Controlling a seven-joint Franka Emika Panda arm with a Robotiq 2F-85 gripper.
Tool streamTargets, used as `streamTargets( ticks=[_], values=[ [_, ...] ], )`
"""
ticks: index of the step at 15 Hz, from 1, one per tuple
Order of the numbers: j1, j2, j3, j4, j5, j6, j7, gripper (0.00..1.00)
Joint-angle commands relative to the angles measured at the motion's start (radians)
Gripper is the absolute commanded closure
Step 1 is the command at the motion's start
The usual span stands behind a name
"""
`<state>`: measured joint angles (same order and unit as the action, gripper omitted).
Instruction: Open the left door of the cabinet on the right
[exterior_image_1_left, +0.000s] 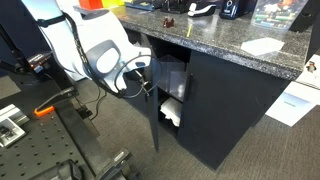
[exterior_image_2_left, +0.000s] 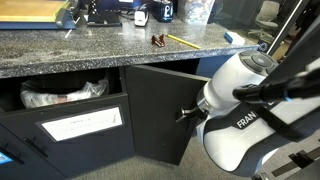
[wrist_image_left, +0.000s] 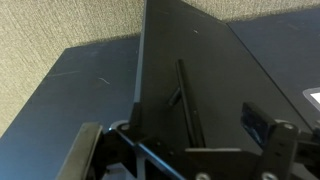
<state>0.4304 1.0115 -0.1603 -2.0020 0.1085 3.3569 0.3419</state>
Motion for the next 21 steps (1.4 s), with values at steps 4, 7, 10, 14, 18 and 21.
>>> streamTargets(
  ticks=[4, 7, 10, 14, 18, 21],
  values=[
    [-0.185, -0.187, 0.171, -0.119, -0.073, -0.051, -0.142, 0.00],
    [-0.189, -0.188, 0.172, -0.113, -0.074, -0.054, -0.143, 0.00],
    [-0.195, -0.188, 0.173, -0.108, -0.078, -0.050, -0.146, 0.00],
    [-0.357, -0.331, 0.342, -0.170, -0.122, -0.143, -0.217, 0.00],
    [-0.579, -0.424, 0.599, -0.176, -0.110, -0.347, -0.300, 0.00],
    [-0.532, -0.412, 0.554, -0.150, -0.068, -0.329, -0.311, 0.00]
  ],
)
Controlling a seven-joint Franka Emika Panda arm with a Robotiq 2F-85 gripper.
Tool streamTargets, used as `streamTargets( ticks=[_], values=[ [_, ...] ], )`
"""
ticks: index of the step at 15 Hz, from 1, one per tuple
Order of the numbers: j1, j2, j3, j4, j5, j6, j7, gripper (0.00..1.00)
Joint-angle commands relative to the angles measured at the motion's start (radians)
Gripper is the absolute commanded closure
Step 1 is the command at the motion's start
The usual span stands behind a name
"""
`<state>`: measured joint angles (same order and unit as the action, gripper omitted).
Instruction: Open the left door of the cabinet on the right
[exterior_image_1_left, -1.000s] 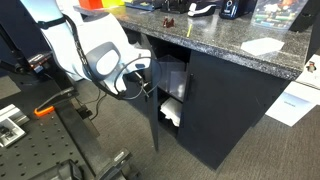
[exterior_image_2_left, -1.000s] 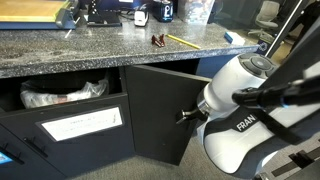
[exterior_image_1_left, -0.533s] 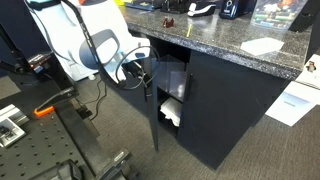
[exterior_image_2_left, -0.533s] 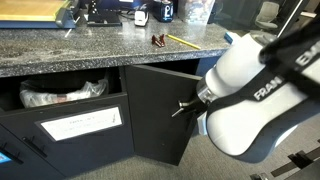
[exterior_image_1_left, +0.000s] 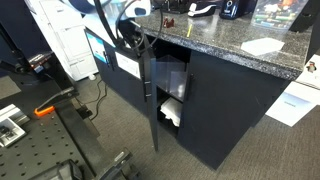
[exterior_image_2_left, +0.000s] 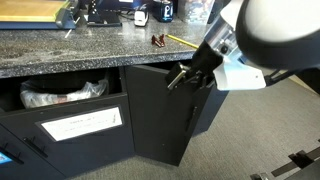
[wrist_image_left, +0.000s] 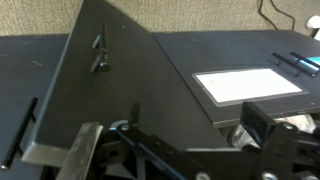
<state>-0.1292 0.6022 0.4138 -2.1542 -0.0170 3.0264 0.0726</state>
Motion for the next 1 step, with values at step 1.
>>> streamTargets(
  ticks=[1],
  values=[
    [0.023, -0.017, -0.011, -0.002, 0.061, -0.010, -0.046, 0.00]
  ],
)
